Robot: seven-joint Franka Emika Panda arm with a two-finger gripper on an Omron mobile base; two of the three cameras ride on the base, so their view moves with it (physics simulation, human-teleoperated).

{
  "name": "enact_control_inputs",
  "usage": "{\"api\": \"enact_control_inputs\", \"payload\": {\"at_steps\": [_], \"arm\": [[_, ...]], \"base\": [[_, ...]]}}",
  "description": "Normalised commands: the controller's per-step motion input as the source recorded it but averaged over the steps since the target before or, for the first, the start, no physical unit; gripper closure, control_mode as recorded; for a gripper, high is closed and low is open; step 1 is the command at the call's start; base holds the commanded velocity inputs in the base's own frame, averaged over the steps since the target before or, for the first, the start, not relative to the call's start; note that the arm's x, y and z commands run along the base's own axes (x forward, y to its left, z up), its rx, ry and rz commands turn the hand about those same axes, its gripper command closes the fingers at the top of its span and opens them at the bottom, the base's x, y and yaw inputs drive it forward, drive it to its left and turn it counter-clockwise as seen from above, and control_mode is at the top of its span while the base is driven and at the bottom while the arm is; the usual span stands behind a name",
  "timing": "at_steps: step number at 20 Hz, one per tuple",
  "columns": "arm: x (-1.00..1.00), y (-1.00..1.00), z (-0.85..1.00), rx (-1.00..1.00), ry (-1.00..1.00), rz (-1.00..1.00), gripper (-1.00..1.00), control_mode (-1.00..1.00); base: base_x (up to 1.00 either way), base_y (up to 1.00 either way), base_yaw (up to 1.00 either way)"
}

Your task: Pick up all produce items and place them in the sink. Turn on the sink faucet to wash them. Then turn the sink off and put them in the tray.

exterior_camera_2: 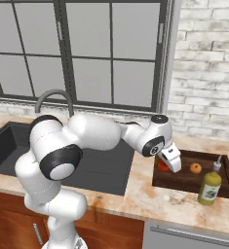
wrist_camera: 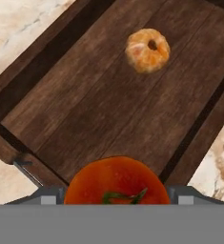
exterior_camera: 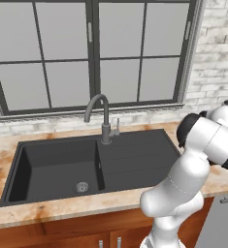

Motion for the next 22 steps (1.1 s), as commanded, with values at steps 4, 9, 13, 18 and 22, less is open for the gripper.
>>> {"api": "enact_control_inputs", "payload": {"at_steps": [4,9,13,18,22], "arm": [[0.00,-0.05,-0.11,0.04,0.00,0.00,1.00,-1.00],[0.00,-0.01,-0.21,0.04,0.00,0.00,1.00,-1.00],[0.07,-0.01,-0.17,0.03,0.00,0.00,1.00,-1.00],[0.21,-0.06,-0.08,0.05,0.00,0.03,-1.00,-1.00],[0.14,-0.16,0.00,0.04,0.00,0.04,-1.00,-1.00]], "base": [[0.00,0.00,0.00],[0.00,0.00,0.00],[0.00,0.00,0.00],[0.00,0.00,0.00],[0.00,0.00,0.00]]}}
